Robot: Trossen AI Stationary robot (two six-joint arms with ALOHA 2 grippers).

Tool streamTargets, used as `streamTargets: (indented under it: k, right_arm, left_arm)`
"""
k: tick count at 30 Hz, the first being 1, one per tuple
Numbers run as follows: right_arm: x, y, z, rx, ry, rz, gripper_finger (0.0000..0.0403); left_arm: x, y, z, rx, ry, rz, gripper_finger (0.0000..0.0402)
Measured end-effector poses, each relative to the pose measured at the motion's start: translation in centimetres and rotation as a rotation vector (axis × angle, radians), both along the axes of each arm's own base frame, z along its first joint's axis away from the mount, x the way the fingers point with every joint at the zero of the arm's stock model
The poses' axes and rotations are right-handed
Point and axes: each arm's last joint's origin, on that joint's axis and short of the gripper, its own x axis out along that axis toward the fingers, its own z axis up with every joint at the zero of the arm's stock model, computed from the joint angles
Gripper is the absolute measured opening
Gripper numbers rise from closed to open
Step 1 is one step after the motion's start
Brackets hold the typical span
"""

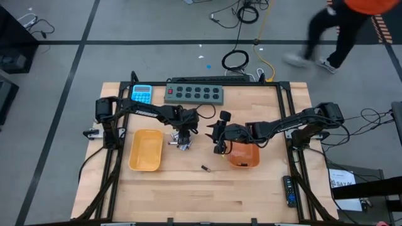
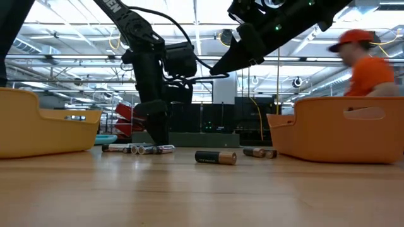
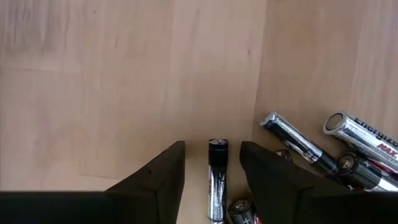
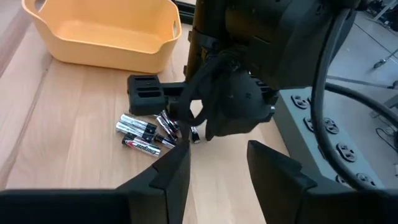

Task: Sort batteries
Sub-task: Put the silver battery into the yellow bin

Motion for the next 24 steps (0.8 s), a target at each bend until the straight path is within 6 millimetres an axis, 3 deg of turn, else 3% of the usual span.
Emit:
streamTargets:
  k: [3,7,13,15,18,24]
  right_arm:
    - [0.0,0.0,0.0,-0.002,0.002,0.001,0.015]
    - [0.0,0.0,0.0,-0.002,0.002,0.0,0.015]
    - [-0.1,-0.2,-0.3,0.008,0.001,-0.014,0.015]
    - [-0.2,-0.2,-0.6,0.014,0.009,-0.022,0.015]
    - [-0.3,-0.3,-0.8,0.004,0.013,-0.045,0.015]
    - [-0.4,-0.4,-0.9,-0.013,0.023,-0.075,0.015]
  left_arm:
    - [0.0,0.0,-0.1,0.009,0.006,-0.024,0.0131]
    - [0.0,0.1,-0.1,0.031,0.013,-0.05,0.0033]
    - [0.2,0.3,0.8,0.148,0.047,-0.079,0.002]
    - [0.2,0.4,2.5,0.198,0.05,-0.07,0.002]
    - [0.6,0.2,6.9,0.235,-0.088,-0.037,0.002]
    - [-3.1,-2.4,12.2,0.167,-0.141,0.084,0.002]
